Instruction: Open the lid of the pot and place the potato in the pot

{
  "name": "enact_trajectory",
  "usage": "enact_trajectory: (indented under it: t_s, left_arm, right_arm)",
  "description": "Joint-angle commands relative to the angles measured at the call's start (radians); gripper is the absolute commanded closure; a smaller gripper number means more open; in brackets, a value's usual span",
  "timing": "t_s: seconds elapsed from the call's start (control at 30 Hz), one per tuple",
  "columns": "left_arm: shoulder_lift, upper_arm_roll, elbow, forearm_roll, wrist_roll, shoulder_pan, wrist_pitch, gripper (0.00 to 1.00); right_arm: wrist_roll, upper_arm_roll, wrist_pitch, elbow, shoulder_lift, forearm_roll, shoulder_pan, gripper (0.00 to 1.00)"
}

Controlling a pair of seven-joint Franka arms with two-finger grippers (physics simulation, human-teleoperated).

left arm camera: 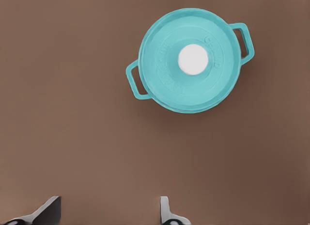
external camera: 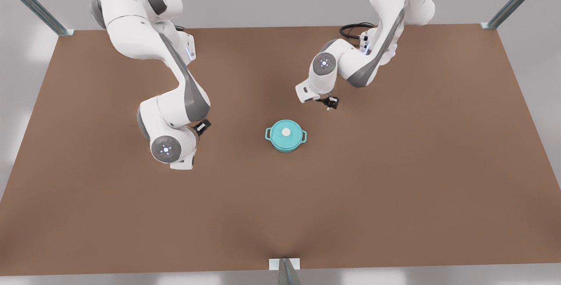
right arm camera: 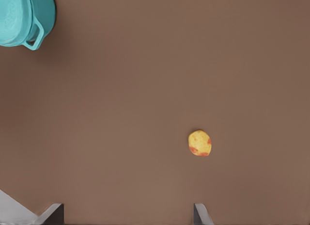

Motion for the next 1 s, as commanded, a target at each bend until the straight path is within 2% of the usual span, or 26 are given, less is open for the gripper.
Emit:
enact_trajectory:
  t_s: [0.0,0.07,0.17,0.3,0.37,0.5,0.93,0.97]
  left_arm:
    - [0.049,-0.002,0.031,0.005,-0.808,-0.052,0.198,0.0]
    - [0.167,0.0,0.152,0.005,-0.823,-0.057,0.2,0.0]
    - [0.232,0.0,0.25,0.02,-0.835,-0.062,0.192,0.0]
    - [0.35,0.009,0.356,0.094,-0.854,-0.058,0.192,0.0]
    - [0.381,0.018,0.375,0.129,-0.852,-0.057,0.192,0.0]
    - [0.424,0.018,0.375,0.175,-0.871,-0.063,0.201,0.0]
    - [0.459,0.018,0.375,0.211,-0.904,-0.078,0.234,0.0]
    - [0.459,0.018,0.375,0.211,-0.906,-0.08,0.232,0.03]
  right_arm:
    - [-0.526,-0.003,0.33,-0.15,-0.023,-0.052,-0.004,0.0]
    - [-0.578,-0.007,0.475,-0.234,-0.029,-0.097,-0.03,0.0]
    - [-0.661,-0.008,0.529,-0.298,-0.037,-0.087,-0.087,0.0]
    - [-0.654,0.0,0.777,-0.509,-0.128,-0.087,-0.093,0.0]
    - [-0.654,-0.002,0.891,-0.602,-0.149,-0.089,-0.098,0.0]
    - [-0.654,-0.023,1.027,-0.667,-0.138,-0.13,-0.099,0.0]
    - [-0.683,-0.034,1.032,-0.746,-0.103,-0.163,-0.107,0.0]
    - [-0.68,-0.025,1.032,-0.751,-0.102,-0.161,-0.107,0.0]
